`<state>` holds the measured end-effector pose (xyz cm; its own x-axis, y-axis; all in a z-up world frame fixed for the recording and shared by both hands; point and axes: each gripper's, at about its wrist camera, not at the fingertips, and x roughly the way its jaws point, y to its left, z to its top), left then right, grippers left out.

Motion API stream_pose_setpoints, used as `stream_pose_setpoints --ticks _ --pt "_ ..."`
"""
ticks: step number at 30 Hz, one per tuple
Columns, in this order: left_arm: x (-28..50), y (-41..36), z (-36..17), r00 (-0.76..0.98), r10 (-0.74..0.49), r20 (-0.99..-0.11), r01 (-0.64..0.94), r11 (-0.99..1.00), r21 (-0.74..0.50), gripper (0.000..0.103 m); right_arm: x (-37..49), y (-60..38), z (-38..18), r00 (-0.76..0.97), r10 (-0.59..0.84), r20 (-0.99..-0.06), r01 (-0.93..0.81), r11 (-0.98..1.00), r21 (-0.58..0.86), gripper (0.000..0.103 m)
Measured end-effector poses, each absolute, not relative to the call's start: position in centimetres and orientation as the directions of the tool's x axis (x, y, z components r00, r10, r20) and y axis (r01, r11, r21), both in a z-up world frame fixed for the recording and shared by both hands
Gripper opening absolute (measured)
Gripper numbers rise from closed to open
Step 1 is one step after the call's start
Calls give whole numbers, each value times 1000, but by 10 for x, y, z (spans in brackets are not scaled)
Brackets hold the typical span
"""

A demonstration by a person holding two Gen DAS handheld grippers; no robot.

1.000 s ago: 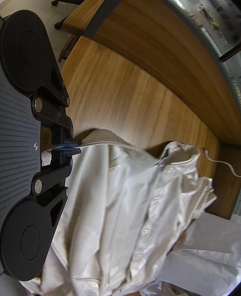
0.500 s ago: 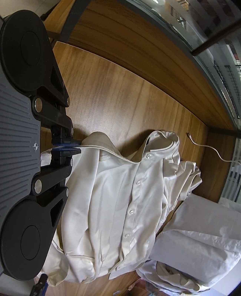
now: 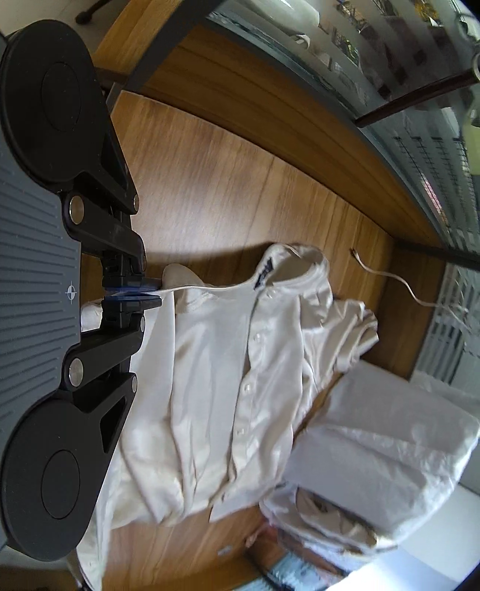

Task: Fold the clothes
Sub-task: 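Pinch the shirt hem with both grippers and lift it, then lower the shirt onto the desk and open both grippers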

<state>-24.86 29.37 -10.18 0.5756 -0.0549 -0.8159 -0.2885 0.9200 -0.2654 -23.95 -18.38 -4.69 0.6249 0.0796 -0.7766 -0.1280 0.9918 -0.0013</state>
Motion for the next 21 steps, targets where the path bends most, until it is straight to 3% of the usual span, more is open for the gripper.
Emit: stream_pose_setpoints --ticks 11,17,21 --pt "-239 305 -65 661 -114 -742 -279 880 -384 4 -248 -174 54 742 61 -668 -172 980 -101 5" --pt "-186 300 -53 720 -52 -692 -326 855 -404 4 -168 -156 62 784 88 -615 -228 962 -152 5" --pt "-152 293 -56 732 10 -681 -381 835 -398 4 -100 -142 42 762 120 -636 -283 946 -160 6"
